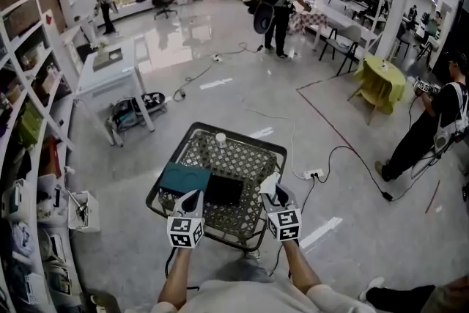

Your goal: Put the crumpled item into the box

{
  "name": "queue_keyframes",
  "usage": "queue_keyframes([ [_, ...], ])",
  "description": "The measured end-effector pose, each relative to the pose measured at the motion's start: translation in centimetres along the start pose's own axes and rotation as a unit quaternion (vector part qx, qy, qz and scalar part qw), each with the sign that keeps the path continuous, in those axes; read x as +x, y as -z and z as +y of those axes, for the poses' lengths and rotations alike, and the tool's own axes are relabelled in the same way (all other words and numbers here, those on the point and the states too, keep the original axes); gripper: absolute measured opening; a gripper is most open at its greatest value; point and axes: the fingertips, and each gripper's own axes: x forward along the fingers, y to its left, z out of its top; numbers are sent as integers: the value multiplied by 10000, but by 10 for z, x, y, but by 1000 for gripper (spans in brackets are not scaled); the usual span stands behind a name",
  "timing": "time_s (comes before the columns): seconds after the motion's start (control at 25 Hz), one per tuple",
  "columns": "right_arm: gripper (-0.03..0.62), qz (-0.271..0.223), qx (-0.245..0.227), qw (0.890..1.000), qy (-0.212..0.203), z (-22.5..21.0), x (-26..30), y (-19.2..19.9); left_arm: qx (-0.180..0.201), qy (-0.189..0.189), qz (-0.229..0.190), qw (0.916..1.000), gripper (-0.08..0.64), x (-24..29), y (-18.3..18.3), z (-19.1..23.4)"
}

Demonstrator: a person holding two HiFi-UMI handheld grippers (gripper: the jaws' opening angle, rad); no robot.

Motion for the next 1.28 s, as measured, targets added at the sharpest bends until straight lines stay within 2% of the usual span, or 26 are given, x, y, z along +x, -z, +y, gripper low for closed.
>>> queue_keyframes([
  [0.44, 146, -166, 77, 9990, -397, -53, 82, -22, 152, -396, -71, 9991, 6, 73, -37, 18],
  [0.8, 146, -141, 99, 9972, -723, -80, 120, -24, 155, -672, 70, 9976, 6, 113, -39, 21],
  [1.28, 146, 127, 68, 9966, -808, -73, 157, -16, -15, -593, 253, 9979, 6, 140, -26, 46],
])
